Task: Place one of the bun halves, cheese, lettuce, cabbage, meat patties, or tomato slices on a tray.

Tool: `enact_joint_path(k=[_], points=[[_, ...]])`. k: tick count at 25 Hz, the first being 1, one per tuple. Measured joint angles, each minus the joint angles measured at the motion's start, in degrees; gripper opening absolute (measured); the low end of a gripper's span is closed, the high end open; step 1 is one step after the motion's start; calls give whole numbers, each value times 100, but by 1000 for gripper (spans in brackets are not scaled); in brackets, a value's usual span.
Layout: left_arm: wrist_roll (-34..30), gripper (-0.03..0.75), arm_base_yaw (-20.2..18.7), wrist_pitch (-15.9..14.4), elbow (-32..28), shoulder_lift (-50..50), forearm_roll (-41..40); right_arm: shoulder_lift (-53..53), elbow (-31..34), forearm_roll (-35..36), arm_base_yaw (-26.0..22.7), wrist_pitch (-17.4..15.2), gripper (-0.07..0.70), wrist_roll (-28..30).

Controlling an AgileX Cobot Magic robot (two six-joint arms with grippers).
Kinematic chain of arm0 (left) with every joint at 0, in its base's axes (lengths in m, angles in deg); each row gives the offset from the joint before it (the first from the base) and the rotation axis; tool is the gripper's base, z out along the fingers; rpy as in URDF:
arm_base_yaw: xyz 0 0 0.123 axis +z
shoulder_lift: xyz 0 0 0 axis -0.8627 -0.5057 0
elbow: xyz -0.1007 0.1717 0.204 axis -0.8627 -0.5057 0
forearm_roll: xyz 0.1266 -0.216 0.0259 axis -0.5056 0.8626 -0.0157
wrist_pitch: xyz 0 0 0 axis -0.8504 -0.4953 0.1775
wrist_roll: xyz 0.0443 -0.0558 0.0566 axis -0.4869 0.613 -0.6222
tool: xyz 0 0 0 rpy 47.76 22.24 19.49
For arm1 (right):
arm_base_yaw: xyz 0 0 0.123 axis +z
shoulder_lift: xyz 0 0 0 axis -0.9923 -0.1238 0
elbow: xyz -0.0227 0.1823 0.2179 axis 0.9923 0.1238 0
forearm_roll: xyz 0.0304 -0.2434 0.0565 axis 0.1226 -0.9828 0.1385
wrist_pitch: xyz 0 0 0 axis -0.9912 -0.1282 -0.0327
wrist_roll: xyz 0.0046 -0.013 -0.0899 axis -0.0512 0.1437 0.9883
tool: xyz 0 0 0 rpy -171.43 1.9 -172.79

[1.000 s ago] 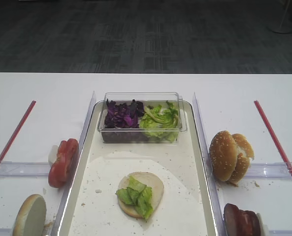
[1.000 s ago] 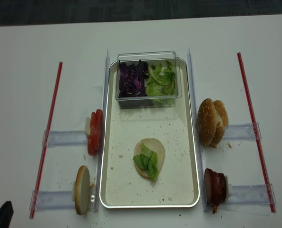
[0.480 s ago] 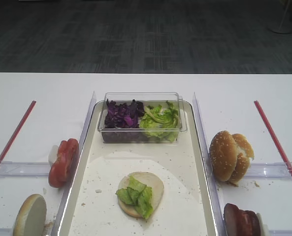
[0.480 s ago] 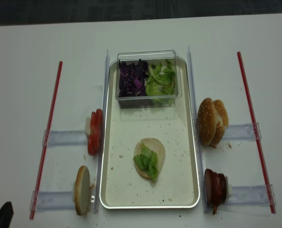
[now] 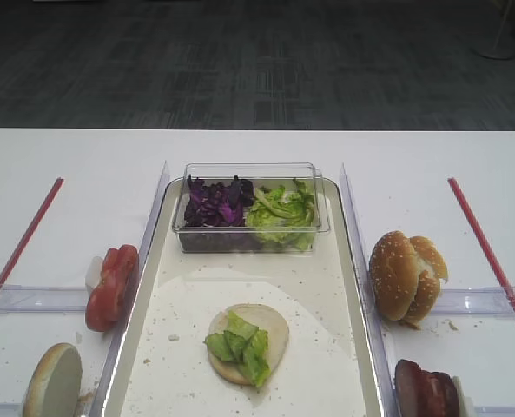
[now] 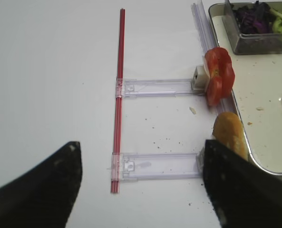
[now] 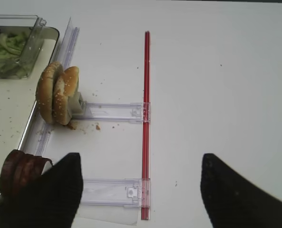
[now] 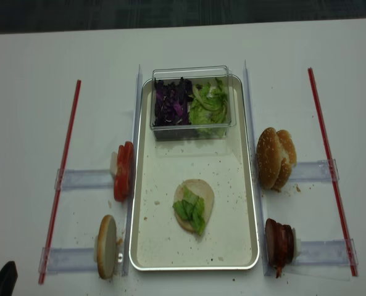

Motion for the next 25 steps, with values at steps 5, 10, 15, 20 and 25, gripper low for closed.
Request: enact_joint_path(k=[5, 10, 15, 20, 25], points=[[0, 490, 0, 0, 0, 0, 0, 130, 0, 11, 0, -12, 542, 0], [0, 490, 0, 0, 0, 0, 0, 135, 0, 22, 0, -22, 540, 0], [0, 490, 0, 0, 0, 0, 0, 135, 0, 22, 0, -22, 540, 0], [0, 490, 0, 0, 0, 0, 0, 135, 0, 22, 0, -22, 540, -6], [0, 490, 0, 0, 0, 0, 0, 135, 0, 22, 0, -22, 540, -6]])
